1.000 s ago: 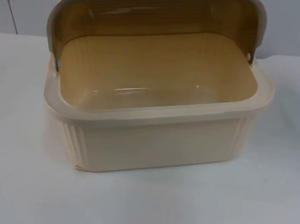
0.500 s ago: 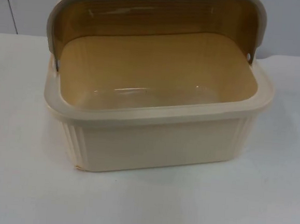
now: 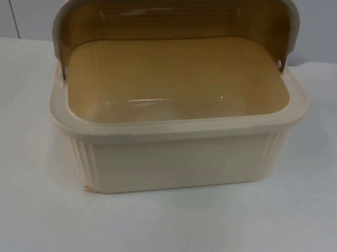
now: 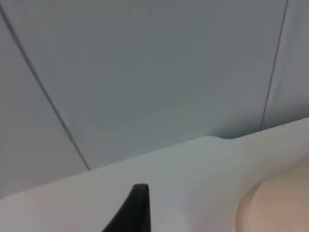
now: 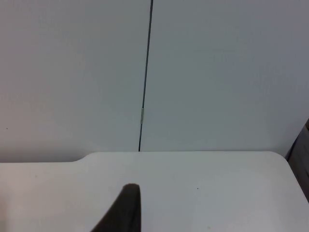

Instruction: Open the box lid with the left hand, place the block into the box with the right hand, then close the box lid with the left hand.

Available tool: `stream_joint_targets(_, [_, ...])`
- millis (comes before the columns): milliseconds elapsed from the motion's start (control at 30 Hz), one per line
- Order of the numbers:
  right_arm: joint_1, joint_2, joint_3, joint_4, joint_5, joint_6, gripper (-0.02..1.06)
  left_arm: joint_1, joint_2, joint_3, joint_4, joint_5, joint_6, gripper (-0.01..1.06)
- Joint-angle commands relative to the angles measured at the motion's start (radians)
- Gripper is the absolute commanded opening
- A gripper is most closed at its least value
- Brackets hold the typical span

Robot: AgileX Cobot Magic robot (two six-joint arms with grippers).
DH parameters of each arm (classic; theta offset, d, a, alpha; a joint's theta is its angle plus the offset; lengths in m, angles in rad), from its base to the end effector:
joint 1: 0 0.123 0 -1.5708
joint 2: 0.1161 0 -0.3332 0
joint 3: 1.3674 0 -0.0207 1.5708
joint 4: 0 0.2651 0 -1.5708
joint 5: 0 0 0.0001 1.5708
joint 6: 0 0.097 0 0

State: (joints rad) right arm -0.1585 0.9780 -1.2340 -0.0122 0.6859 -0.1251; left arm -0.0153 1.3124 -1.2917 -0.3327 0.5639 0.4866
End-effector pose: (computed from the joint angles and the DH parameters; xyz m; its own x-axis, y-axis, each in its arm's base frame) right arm 0.1787 -0.0293 0.4951 -0.3508 -0.0798 -0.9330 0.1190 0.9845 -0.1289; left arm 0.3006 -0.0216 0.4476 -0.4112 0.2043 -0.8884 0.2585 0.9607 0.1013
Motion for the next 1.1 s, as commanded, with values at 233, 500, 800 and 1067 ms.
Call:
stream_joint_targets(233, [-0.003,-0.005,-0.007,-0.005,0.008,0.005,1.05,-0.148,0.22,-0.223,0.003,0.014,0.069,1.05])
stream_joint_targets(500, [-0.003,-0.005,-0.007,-0.005,0.022,0.005,1.05,-0.237,0.344,-0.34,0.011,0.055,0.198,1.05])
stream_joint_targets(800, [-0.003,-0.005,-0.007,-0.005,0.022,0.005,1.05,-0.337,0.426,-0.376,0.136,0.101,0.386,1.05])
stream_joint_targets(1067, [-0.003,-0.005,-0.007,-0.005,0.022,0.005,1.05,-0.397,0.468,-0.389,0.208,0.097,0.489,1.05])
